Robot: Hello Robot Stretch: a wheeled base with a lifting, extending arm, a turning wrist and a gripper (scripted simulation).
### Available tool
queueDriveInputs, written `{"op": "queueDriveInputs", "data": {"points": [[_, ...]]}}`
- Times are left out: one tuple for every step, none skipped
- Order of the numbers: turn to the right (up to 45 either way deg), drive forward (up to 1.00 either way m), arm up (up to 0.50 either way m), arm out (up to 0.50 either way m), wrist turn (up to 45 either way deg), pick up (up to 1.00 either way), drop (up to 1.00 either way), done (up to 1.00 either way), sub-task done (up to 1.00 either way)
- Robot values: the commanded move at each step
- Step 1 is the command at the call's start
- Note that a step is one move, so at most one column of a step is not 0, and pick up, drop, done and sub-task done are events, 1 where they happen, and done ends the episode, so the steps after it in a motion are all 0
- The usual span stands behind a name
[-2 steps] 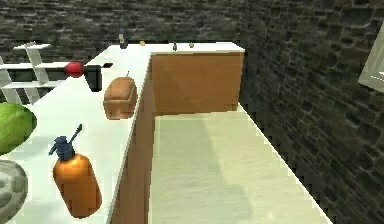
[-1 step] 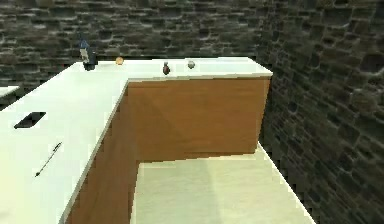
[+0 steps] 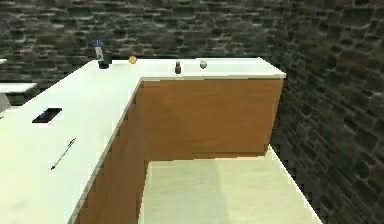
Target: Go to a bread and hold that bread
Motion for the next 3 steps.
{"op": "queueDriveInputs", "data": {"points": [[0.0, 0.35, 0.00, 0.00, 0.0, 0.00, 0.00, 0.00, 0.00], [45.0, 0.00, 0.00, 0.00, 0.0, 0.00, 0.00, 0.00, 0.00], [45.0, 0.00, 0.00, 0.00, 0.0, 0.00, 0.00, 0.00, 0.00]]}}
